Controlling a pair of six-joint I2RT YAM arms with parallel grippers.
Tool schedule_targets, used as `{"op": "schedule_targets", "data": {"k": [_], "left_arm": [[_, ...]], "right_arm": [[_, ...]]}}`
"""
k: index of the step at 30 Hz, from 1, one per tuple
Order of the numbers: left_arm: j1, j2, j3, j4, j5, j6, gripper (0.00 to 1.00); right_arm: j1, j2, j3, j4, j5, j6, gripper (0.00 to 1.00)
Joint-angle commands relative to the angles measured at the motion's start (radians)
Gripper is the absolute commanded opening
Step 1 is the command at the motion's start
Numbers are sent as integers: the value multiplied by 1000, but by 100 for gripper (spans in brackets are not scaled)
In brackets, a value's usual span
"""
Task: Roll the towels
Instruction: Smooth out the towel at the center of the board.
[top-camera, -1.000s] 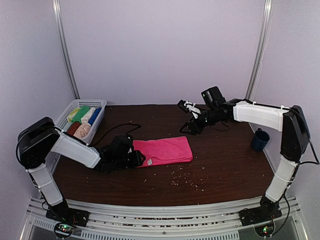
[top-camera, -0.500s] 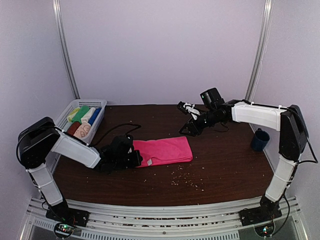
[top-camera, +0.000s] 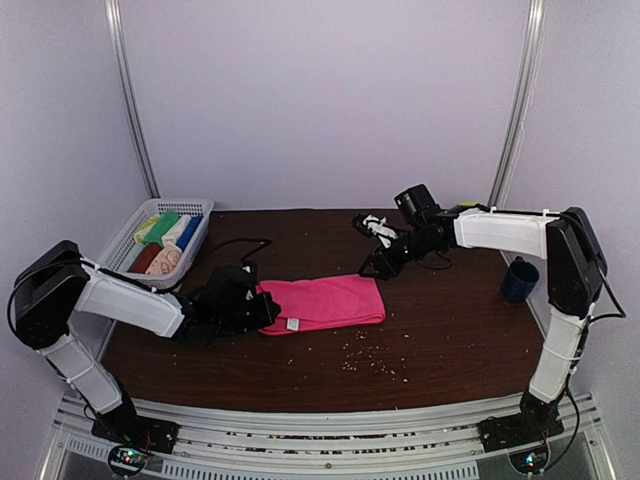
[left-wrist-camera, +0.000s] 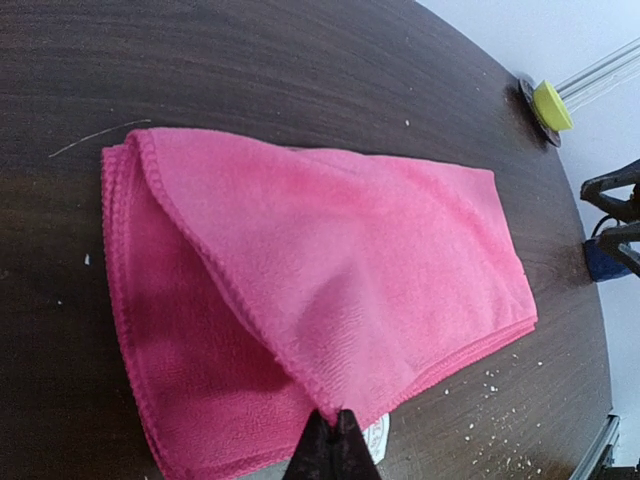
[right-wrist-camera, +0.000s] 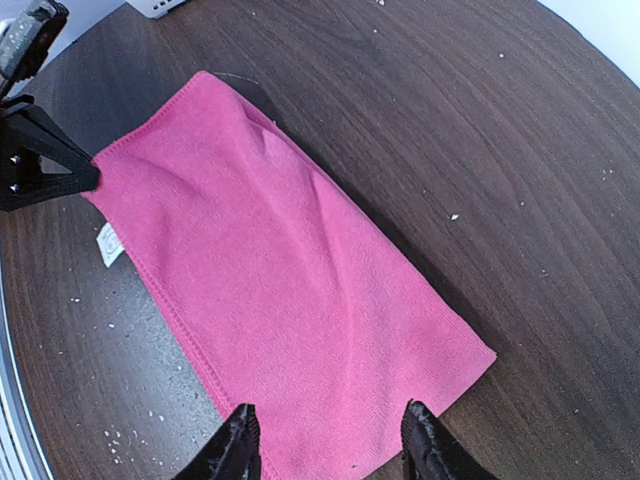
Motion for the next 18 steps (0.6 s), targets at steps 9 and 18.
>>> {"op": "schedule_targets", "data": {"k": [9, 18], "left_arm": [[-8, -52, -58, -57, -13, -36, 0], [-8, -30, -56, -82, -16, -35, 0]], "right_arm": [[-2, 103, 20, -20, 92, -8, 50], [0, 140, 28, -28, 108, -19, 51]]}}
